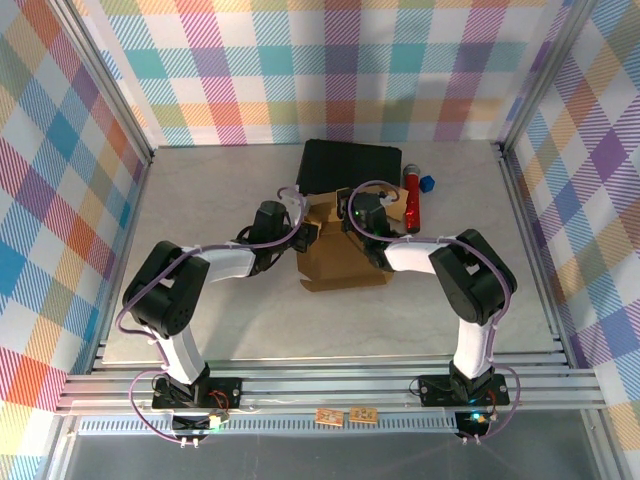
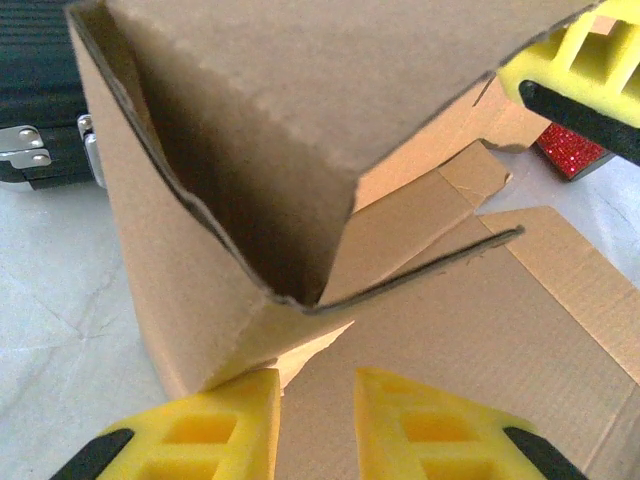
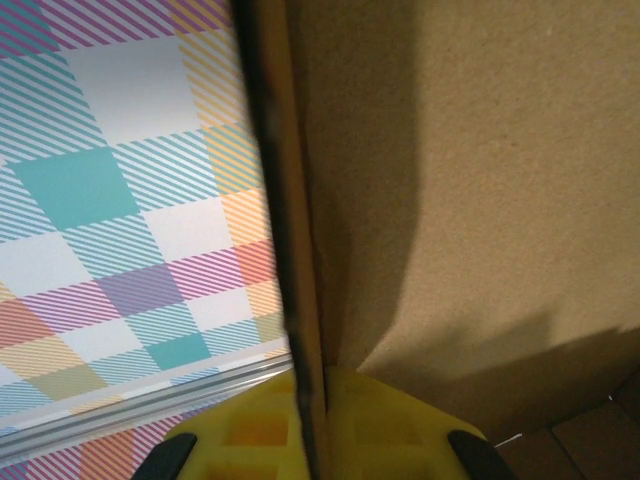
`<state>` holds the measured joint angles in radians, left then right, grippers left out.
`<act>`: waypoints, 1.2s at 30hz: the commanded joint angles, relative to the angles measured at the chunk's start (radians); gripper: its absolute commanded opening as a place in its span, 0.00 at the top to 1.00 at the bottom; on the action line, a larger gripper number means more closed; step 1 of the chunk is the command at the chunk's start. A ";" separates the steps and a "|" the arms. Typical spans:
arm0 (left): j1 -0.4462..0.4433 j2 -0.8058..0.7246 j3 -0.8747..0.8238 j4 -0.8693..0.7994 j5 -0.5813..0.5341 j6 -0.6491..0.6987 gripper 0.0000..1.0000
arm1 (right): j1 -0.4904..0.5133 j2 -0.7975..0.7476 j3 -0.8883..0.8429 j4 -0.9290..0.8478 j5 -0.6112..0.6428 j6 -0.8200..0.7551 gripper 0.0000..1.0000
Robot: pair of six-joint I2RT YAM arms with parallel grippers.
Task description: Fold the paper box
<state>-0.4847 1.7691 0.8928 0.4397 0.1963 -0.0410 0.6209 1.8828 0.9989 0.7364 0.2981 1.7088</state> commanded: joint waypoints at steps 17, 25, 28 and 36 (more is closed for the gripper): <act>0.000 0.058 0.101 0.089 -0.148 -0.005 0.88 | 0.062 0.037 -0.013 -0.078 -0.073 0.037 1.00; 0.001 0.067 0.099 0.118 -0.090 0.028 0.86 | 0.058 0.041 -0.011 -0.087 -0.077 0.046 1.00; 0.004 0.068 0.094 0.120 -0.085 0.050 0.73 | 0.055 0.041 -0.008 -0.091 -0.083 0.052 1.00; 0.028 0.067 0.075 0.181 -0.161 0.096 0.52 | 0.048 0.036 -0.004 -0.097 -0.097 0.061 1.00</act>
<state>-0.4946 1.8244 0.9459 0.4660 0.1314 0.0048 0.6338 1.8900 1.0077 0.7387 0.3786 1.7435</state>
